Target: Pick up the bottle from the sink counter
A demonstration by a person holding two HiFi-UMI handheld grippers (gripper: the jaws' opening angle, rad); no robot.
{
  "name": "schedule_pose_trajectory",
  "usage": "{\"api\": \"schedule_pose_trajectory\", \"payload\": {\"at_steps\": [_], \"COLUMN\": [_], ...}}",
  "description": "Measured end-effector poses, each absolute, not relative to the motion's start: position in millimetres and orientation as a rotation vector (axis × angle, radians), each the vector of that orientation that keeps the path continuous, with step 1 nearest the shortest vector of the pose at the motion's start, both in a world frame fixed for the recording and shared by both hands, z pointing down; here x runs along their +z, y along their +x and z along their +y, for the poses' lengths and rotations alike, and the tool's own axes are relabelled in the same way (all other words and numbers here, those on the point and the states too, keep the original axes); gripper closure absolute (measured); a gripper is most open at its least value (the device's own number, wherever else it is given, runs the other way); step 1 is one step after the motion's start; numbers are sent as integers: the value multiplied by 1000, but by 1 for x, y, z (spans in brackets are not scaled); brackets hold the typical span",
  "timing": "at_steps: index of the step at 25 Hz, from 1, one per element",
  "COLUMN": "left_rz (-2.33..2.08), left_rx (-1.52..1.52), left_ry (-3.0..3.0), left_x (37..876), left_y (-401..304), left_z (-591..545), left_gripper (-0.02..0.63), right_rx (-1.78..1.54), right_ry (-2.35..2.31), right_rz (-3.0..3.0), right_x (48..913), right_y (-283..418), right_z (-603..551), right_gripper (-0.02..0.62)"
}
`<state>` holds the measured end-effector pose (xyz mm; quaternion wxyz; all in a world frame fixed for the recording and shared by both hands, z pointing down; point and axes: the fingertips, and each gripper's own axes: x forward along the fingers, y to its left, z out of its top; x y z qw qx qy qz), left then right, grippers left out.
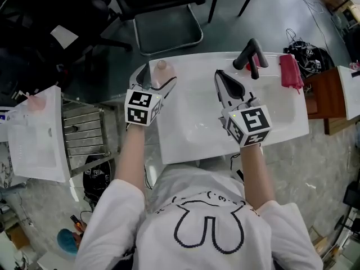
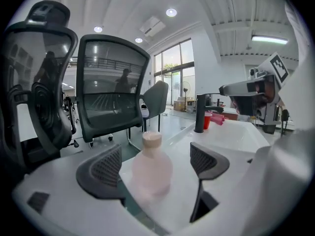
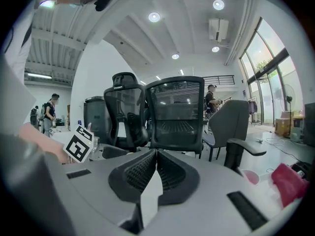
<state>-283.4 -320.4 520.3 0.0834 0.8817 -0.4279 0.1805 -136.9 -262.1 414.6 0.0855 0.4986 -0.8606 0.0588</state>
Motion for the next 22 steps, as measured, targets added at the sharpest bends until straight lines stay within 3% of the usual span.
{"api": "schedule_pose_trajectory", "payload": {"at_steps": [22], "left_rz": [-1170], "left_rx": [866], "left_ry": [2390], "left_x": [604], "left_y": [-261], "left_z": [-357], "left_gripper": [167], "right_rx": [264], "right_ry": [1484], "right_rz": [-2522], "right_x": [438], "right_y": [-131], "right_z": [-271], "right_gripper": [565]}}
